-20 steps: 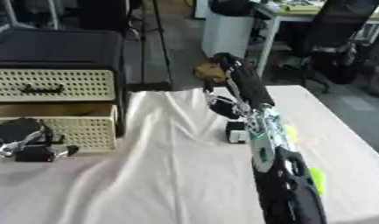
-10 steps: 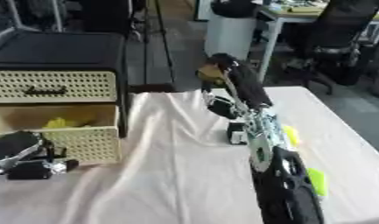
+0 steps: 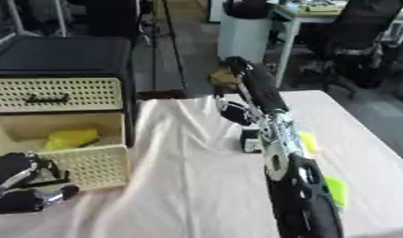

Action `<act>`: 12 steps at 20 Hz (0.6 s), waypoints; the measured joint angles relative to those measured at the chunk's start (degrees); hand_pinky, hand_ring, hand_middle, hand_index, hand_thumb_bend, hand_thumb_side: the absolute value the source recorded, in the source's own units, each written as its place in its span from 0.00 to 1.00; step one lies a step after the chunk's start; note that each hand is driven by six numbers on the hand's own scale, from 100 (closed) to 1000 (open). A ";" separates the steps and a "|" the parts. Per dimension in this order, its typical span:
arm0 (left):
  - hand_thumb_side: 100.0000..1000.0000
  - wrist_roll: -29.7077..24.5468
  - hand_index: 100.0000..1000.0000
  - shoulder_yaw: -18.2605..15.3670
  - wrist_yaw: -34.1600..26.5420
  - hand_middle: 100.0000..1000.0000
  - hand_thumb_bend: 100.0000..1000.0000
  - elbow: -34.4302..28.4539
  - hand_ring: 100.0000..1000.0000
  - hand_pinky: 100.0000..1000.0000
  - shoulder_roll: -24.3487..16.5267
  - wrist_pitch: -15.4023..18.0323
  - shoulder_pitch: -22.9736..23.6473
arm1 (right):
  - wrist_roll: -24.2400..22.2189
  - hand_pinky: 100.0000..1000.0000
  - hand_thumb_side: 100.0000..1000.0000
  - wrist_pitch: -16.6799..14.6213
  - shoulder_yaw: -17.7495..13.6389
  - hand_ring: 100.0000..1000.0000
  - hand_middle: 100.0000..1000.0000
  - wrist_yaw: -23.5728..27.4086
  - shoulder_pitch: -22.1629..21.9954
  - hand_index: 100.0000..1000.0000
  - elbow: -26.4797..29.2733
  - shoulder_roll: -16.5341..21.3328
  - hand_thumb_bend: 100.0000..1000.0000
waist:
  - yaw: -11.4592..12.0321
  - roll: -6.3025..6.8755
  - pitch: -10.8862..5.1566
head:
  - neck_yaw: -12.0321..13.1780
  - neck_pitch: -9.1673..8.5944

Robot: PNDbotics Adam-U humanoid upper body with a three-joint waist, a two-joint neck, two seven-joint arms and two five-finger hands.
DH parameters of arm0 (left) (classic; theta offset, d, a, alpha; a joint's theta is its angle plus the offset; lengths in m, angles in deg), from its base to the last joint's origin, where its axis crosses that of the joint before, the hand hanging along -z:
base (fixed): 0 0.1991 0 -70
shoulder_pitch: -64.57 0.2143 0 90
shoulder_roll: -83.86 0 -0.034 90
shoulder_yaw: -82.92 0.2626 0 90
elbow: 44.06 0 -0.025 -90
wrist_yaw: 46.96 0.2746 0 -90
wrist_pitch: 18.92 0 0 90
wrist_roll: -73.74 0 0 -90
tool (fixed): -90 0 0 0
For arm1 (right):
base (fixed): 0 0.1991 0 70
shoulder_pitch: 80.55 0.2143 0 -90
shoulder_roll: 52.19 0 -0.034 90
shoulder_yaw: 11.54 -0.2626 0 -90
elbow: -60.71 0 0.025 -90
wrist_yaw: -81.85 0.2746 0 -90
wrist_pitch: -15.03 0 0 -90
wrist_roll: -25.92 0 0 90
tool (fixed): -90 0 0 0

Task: Pick up objects from table and place into drawer.

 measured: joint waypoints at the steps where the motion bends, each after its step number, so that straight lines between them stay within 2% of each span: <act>1: 1.00 1.80 0.82 -0.14 0.16 0.00 0.50 -0.90 0.00 0.00 -0.22 -0.63 0.52 | -0.12 0.83 0.16 0.12 -0.07 0.89 0.84 0.06 0.00 0.87 -0.20 0.09 0.00 | 0.03 -0.05 0.00 | -0.05 0.01; 8: 1.00 9.91 0.74 -0.13 1.87 0.00 0.50 -3.59 0.00 0.00 -0.52 -2.56 2.49 | -0.88 0.83 0.15 -0.07 -0.60 0.89 0.83 0.44 1.43 0.86 -2.29 0.96 0.02 | 0.41 -0.32 0.09 | -0.52 0.02; 11: 1.00 11.52 0.72 -0.77 -1.02 0.00 0.50 -5.47 0.00 0.00 -1.00 -3.59 3.01 | -3.65 0.86 0.20 -1.28 -1.54 0.93 0.84 1.17 4.11 0.86 -7.13 2.50 0.02 | 0.94 -0.32 0.07 | -0.74 0.11; 12: 1.00 11.86 0.71 -1.12 -2.20 0.00 0.50 -6.22 0.00 0.00 -1.04 -3.94 3.15 | -5.22 0.86 0.20 -1.65 -1.97 0.94 0.85 1.68 5.30 0.86 -9.40 3.16 0.05 | 1.20 -0.32 0.02 | -0.77 0.14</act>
